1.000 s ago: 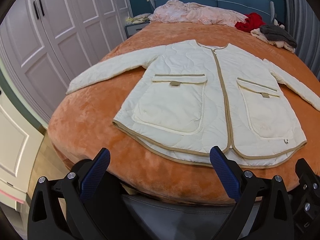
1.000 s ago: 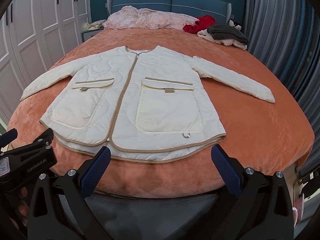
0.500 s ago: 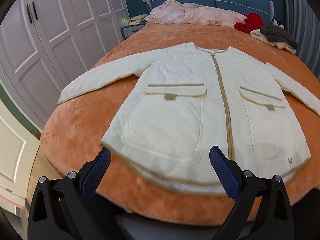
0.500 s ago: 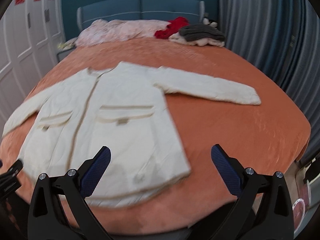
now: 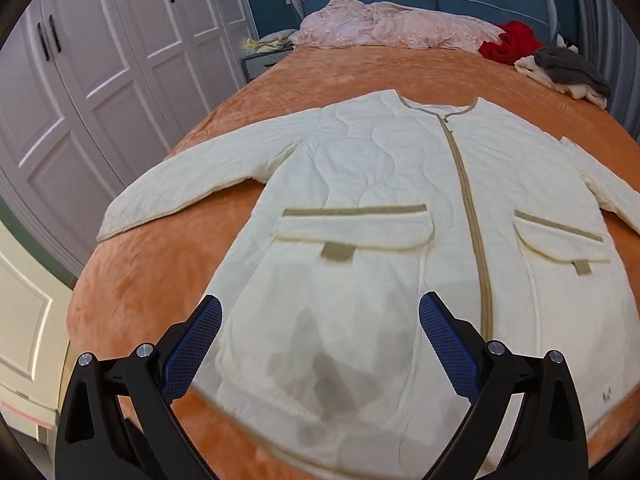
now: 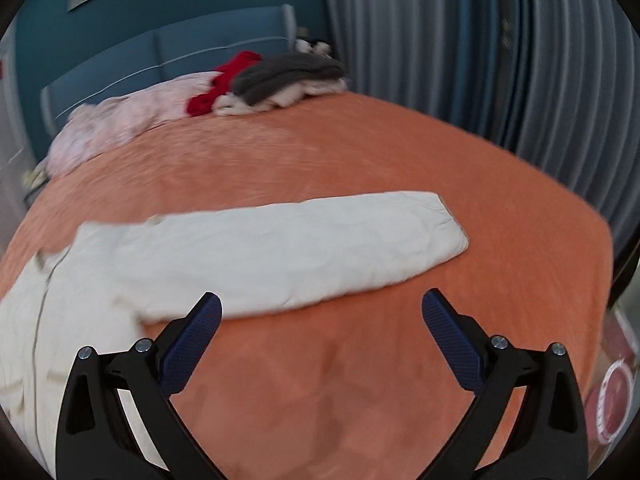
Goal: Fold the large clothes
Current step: 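Grasp the cuff of the sleeve nearest the right gripper, then fold the held sleeve across the jacket body and open the right gripper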
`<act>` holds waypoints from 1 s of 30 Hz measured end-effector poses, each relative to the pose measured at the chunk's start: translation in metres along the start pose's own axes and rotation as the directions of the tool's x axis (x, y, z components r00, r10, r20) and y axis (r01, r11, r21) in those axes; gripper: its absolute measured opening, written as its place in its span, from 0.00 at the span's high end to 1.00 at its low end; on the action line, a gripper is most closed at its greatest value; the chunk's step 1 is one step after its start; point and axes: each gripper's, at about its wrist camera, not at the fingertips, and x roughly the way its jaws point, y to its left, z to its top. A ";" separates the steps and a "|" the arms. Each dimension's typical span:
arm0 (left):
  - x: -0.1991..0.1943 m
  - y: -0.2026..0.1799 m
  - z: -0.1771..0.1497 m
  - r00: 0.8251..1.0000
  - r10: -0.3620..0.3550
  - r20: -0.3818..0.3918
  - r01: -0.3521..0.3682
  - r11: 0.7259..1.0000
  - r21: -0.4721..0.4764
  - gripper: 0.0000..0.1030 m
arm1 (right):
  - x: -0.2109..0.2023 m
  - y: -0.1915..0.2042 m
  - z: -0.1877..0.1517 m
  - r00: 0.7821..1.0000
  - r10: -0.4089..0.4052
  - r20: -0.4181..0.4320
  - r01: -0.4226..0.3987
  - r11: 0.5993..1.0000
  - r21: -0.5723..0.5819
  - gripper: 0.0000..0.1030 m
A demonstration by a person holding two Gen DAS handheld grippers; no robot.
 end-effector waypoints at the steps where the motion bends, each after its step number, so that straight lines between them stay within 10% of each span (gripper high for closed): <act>1: 0.007 -0.003 0.005 1.000 -0.011 -0.001 0.011 1.000 0.005 0.06 | 0.011 -0.008 0.005 1.000 -0.003 -0.007 0.003 1.000 0.029 0.05; 11: 0.071 -0.006 0.026 0.998 0.032 -0.044 -0.034 0.998 -0.046 0.06 | 0.121 -0.104 0.026 0.998 -0.020 -0.063 0.043 0.927 0.372 0.05; 17: 0.093 -0.002 0.030 0.995 0.080 -0.064 -0.083 0.996 -0.045 0.05 | 0.164 -0.108 0.024 0.992 0.003 -0.127 0.046 0.925 0.377 0.07; 23: 0.105 0.006 0.032 0.992 0.103 -0.076 -0.108 0.993 -0.054 0.05 | 0.168 -0.094 0.036 0.990 0.045 -0.132 0.005 0.932 0.362 0.86; 30: 0.104 0.017 0.031 0.991 0.107 -0.076 -0.113 0.991 -0.072 0.05 | 0.095 -0.012 0.088 0.976 0.196 0.099 -0.214 0.952 0.219 0.88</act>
